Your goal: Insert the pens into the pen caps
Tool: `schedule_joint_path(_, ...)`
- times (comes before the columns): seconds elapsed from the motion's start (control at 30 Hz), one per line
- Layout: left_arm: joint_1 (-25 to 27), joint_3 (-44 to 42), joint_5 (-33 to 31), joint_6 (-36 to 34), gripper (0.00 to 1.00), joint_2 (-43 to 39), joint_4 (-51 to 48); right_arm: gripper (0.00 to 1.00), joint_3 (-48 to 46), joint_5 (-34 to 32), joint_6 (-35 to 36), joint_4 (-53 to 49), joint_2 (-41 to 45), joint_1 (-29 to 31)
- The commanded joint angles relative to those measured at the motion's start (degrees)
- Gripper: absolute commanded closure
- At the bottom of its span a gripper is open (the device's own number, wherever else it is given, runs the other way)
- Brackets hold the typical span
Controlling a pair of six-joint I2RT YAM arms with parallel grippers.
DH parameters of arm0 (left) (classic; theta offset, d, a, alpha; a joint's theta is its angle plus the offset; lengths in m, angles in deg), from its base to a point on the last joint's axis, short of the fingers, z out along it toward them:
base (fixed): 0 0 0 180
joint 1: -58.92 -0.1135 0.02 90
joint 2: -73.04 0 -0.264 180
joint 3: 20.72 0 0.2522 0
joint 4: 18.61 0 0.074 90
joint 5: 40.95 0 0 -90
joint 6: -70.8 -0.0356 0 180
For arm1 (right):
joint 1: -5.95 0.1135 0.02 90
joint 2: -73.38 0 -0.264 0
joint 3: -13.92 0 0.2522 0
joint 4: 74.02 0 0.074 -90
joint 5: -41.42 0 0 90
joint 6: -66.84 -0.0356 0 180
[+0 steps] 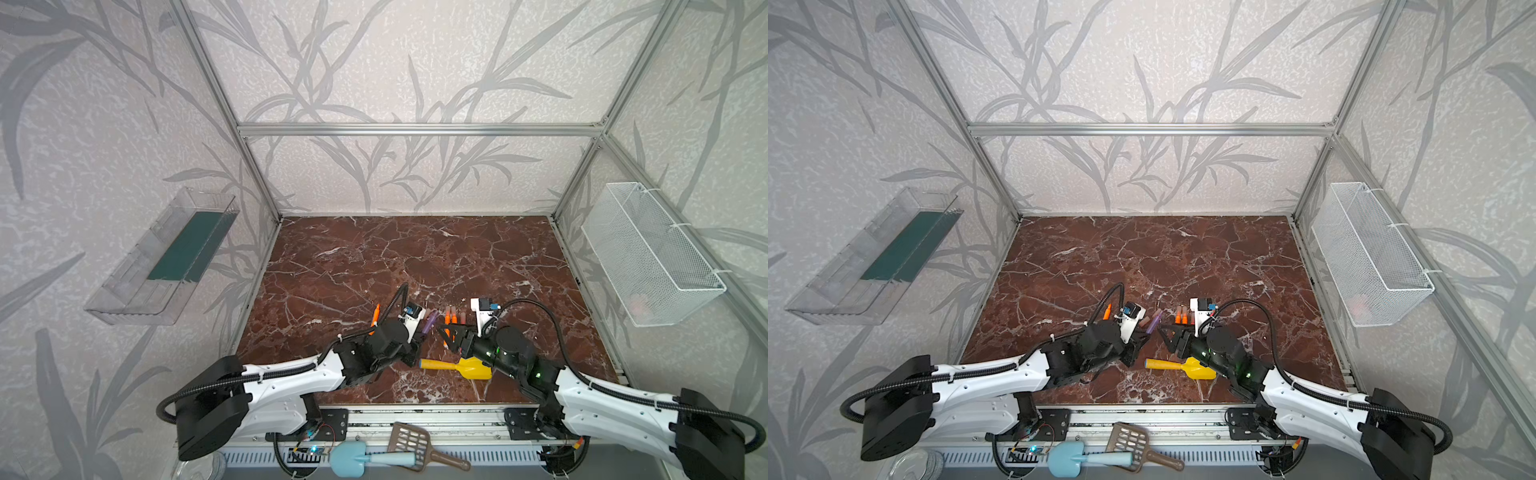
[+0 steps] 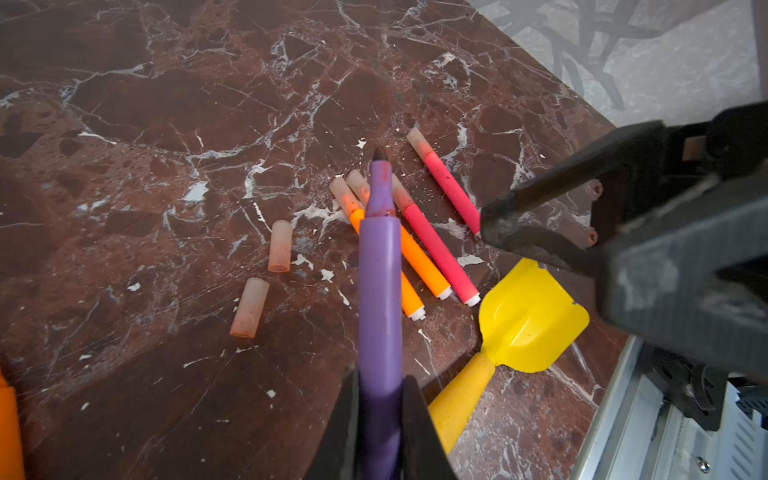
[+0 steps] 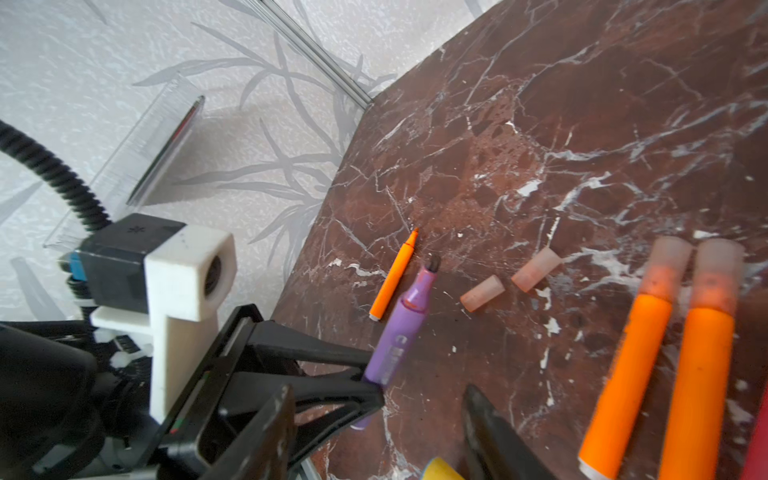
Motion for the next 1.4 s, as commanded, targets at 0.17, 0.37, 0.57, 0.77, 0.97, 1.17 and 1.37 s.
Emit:
schedule_joint_path(0.17,1.32,-0.24,3.05,-1.30,1.00,-1.67,2.57,0.37,-0.02,-2.96,-0.93,4.43,-0.43,1.59)
schedule_joint_path(0.37,2.09,-1.98,4.85,-1.52,1.00,-2.30,5.33,0.37,-0.07,-3.54,-1.66,5.80,-2.64,1.72)
schedule_joint_path(0.57,2.48,-1.45,6.18,-1.17,1.00,-3.82,4.15,0.40,0.93,-4.29,-2.77,5.54,-4.66,1.81)
schedule_joint_path(0.77,2.99,-3.03,7.02,-1.24,1.00,-4.73,6.12,0.56,1.16,-3.93,-3.37,8.03,-7.51,2.03)
schedule_joint_path(0.97,3.13,-2.07,7.55,-1.39,1.00,-4.12,5.63,0.75,1.64,-4.06,-4.17,8.76,-9.34,2.11)
schedule_joint_path(1.17,3.19,-1.86,6.74,-1.44,0.88,-1.41,7.66,0.94,0.53,-4.37,-5.15,10.92,-9.49,2.59)
schedule_joint_path(1.37,3.22,-2.31,6.25,-1.22,0.65,0.56,11.15,1.00,-1.30,-5.48,-6.03,16.87,-9.53,3.74)
